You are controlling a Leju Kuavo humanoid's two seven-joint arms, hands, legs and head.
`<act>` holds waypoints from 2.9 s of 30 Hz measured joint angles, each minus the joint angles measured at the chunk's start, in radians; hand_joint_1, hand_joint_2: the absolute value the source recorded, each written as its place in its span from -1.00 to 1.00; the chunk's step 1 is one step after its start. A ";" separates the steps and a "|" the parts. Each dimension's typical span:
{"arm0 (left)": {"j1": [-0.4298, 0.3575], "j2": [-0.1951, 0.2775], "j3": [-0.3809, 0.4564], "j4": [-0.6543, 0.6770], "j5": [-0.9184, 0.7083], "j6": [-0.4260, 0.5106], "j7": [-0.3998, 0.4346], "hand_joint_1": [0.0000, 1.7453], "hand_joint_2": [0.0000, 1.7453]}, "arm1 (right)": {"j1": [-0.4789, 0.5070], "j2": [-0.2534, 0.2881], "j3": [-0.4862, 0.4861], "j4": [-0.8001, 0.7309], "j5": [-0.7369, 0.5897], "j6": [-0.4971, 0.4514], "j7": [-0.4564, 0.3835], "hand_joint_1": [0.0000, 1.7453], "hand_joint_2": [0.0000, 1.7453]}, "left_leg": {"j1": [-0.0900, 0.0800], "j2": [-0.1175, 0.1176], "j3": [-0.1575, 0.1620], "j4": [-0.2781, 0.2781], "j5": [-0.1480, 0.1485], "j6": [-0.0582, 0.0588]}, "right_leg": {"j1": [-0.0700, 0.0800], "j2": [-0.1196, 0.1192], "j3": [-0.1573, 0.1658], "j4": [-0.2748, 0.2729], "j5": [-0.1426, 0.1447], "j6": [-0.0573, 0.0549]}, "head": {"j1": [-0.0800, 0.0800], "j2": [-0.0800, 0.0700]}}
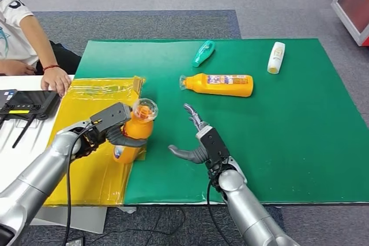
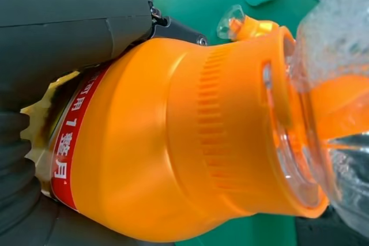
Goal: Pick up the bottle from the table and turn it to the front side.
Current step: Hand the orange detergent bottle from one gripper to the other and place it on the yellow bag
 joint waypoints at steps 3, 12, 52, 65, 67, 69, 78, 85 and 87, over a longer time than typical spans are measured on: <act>-0.037 0.004 -0.024 0.021 -0.054 0.023 0.017 1.00 1.00 | 0.000 0.000 0.004 0.002 -0.002 -0.003 0.002 -1.00 1.00 | 0.000 0.001 0.000 0.000 0.001 -0.001 | 0.000 0.001 -0.001 0.000 0.001 -0.002 | 0.000 0.000; -0.100 0.032 -0.084 0.051 -0.153 0.035 0.049 1.00 1.00 | 0.001 0.000 0.004 0.003 -0.002 -0.009 0.003 -1.00 1.00 | 0.001 0.001 0.000 0.000 0.002 -0.002 | 0.001 0.002 -0.002 0.000 0.003 -0.002 | 0.000 0.000; -0.117 0.074 -0.189 0.069 -0.199 0.079 0.052 -1.00 1.00 | 0.000 0.000 0.004 0.006 0.014 -0.006 0.012 -1.00 1.00 | 0.000 0.001 -0.001 0.000 0.002 -0.001 | 0.001 0.001 -0.002 0.000 0.003 -0.002 | 0.000 0.000; -0.107 0.074 -0.187 0.067 -0.202 0.093 0.051 -1.00 1.00 | -0.001 0.000 0.004 0.007 0.014 -0.008 0.012 -1.00 1.00 | 0.000 0.001 -0.001 0.000 0.002 -0.002 | 0.001 0.001 -0.002 0.000 0.003 -0.002 | 0.000 0.000; -0.102 0.073 -0.181 0.066 -0.198 0.102 0.046 -1.00 1.00 | -0.001 0.000 0.004 0.008 0.014 -0.008 0.012 -1.00 1.00 | 0.000 0.001 -0.001 0.000 0.002 -0.002 | 0.001 0.001 -0.002 0.000 0.003 -0.002 | 0.000 0.000; -0.091 0.069 -0.170 0.062 -0.171 0.113 0.018 -1.00 1.00 | -0.001 0.000 0.004 0.008 0.014 -0.009 0.012 -1.00 1.00 | 0.000 0.001 -0.001 0.000 0.002 -0.002 | 0.001 0.001 -0.002 0.000 0.003 -0.002 | 0.000 0.000; 0.138 0.020 0.068 -0.103 0.185 -0.025 -0.228 -1.00 1.00 | -0.004 0.000 0.011 0.008 -0.006 0.005 0.004 -1.00 1.00 | 0.000 0.001 -0.001 0.000 0.000 -0.001 | 0.000 0.002 -0.001 0.000 0.001 0.000 | 0.000 0.000; 0.260 -0.006 0.200 -0.160 0.246 -0.117 -0.270 -1.00 1.00 | -0.004 0.000 0.013 0.008 -0.016 0.005 0.002 -1.00 1.00 | 0.000 0.001 -0.001 0.000 0.000 0.000 | 0.000 0.002 -0.001 0.000 0.000 0.000 | 0.000 0.000; 0.283 -0.012 0.219 -0.168 0.254 -0.128 -0.279 -1.00 1.00 | -0.004 0.000 0.013 0.008 -0.017 0.006 0.002 -1.00 1.00 | 0.000 0.001 -0.001 0.000 0.000 0.000 | 0.000 0.002 -0.001 0.000 0.000 0.000 | 0.000 0.000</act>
